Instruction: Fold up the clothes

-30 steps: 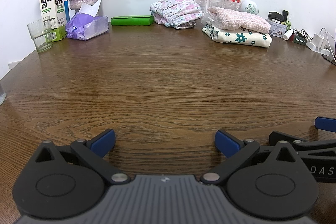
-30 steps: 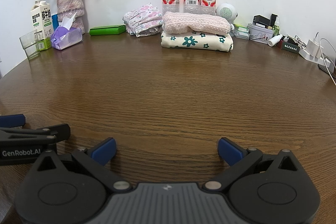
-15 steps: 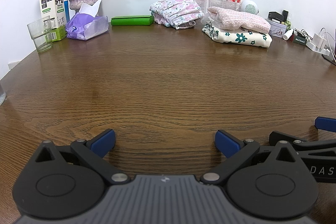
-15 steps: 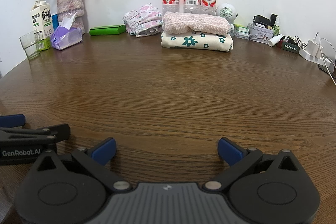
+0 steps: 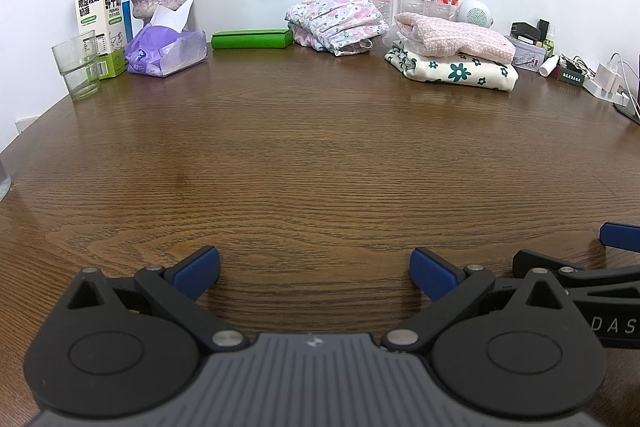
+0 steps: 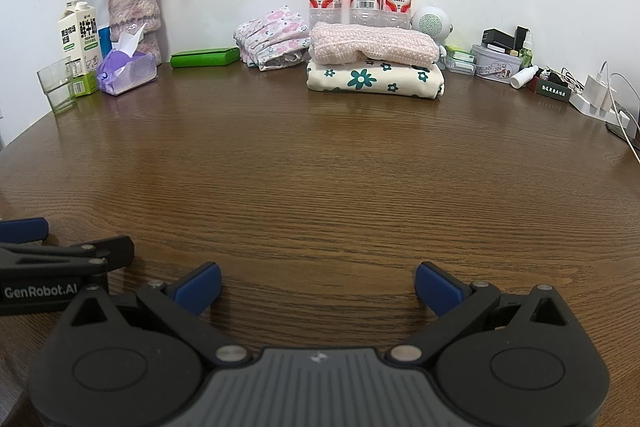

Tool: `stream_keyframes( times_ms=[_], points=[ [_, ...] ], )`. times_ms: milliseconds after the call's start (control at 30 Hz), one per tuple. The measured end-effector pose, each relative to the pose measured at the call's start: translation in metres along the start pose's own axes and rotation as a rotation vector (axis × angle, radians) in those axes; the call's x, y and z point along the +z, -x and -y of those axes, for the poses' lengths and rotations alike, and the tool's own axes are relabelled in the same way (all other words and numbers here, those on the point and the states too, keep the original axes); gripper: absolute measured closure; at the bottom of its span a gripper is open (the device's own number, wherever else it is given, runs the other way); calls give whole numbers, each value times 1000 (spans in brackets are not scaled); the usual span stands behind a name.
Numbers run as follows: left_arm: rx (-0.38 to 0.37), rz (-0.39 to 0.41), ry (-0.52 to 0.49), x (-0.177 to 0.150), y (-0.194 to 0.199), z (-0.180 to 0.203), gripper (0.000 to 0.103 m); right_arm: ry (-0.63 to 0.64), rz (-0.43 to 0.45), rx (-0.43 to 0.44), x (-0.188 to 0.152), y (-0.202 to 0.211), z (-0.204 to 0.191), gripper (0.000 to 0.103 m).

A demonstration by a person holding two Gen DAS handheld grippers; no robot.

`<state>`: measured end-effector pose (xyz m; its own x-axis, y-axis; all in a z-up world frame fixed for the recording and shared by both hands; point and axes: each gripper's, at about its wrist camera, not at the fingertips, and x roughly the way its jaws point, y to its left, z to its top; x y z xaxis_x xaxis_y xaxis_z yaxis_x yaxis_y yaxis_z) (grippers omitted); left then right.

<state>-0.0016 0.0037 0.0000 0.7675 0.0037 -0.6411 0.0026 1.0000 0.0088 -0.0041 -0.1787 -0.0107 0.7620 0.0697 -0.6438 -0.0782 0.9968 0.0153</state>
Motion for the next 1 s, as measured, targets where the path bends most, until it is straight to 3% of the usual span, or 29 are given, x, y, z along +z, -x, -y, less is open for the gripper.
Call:
stream_keyframes(
  times_ms=[533,800,933,1000],
  points=[
    [2,0,1,0,0,-1,0,0,0,0,2,1,0,0],
    [-34,-8,-22,11,-10,3,0,-6,1,-2,6,-3,-2,0],
    [-91,-29,-47,20,-16,-5,0,42,-76,75,23,-10,-2,0],
    [-147,-52,-31,31,-20,-14,0,60,-53,145,46,-10,0,2]
  ],
)
